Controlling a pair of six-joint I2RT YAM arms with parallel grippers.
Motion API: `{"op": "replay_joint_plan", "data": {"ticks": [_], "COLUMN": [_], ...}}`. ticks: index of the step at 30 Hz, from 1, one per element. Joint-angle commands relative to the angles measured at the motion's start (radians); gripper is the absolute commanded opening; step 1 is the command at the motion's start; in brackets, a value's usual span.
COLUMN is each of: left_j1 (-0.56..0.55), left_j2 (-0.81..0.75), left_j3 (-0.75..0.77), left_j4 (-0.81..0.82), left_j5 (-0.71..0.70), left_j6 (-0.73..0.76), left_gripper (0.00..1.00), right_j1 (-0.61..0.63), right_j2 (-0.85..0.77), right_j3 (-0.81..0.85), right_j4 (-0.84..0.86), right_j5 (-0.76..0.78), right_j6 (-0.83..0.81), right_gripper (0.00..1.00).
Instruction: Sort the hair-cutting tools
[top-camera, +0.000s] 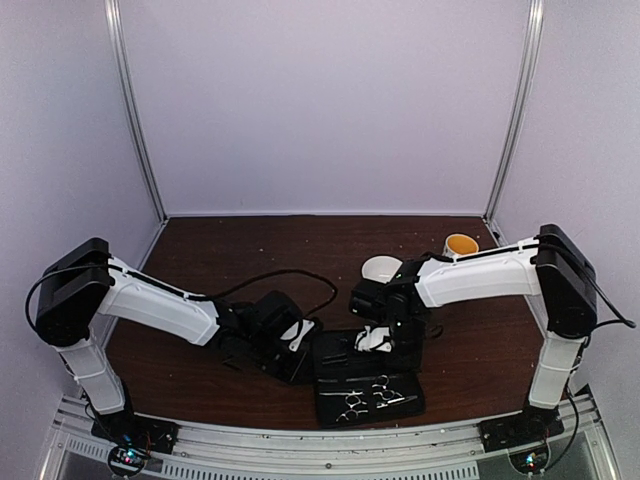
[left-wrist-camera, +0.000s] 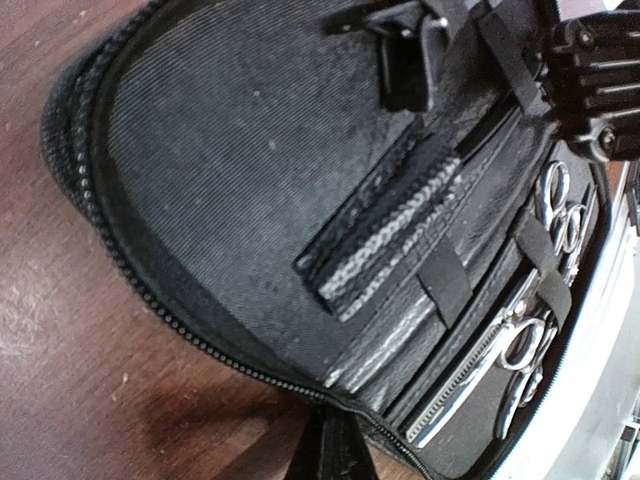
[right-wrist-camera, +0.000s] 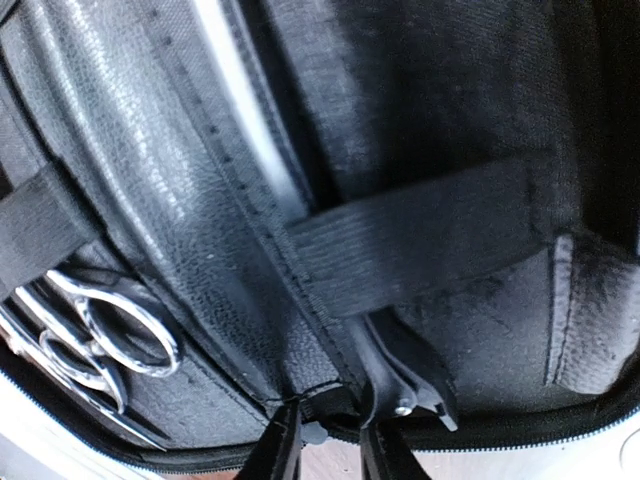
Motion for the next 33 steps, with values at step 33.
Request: {"op": "replay_joint_plan", "data": {"ticks": [33], "left_j1": [-0.007], "left_j2": [-0.005], "left_j3": [0.001], "left_j4": [0.085], "left_j5": [0.022], "left_j6": [0.015], "left_gripper": [0.00], "right_j1": [-0.030], "right_j2": [-0.087], "right_j3": [-0.057], "right_j4": [0.035], "right_j5": [0.116], "right_j6": [-0.049], "right_gripper": [0.05]}}
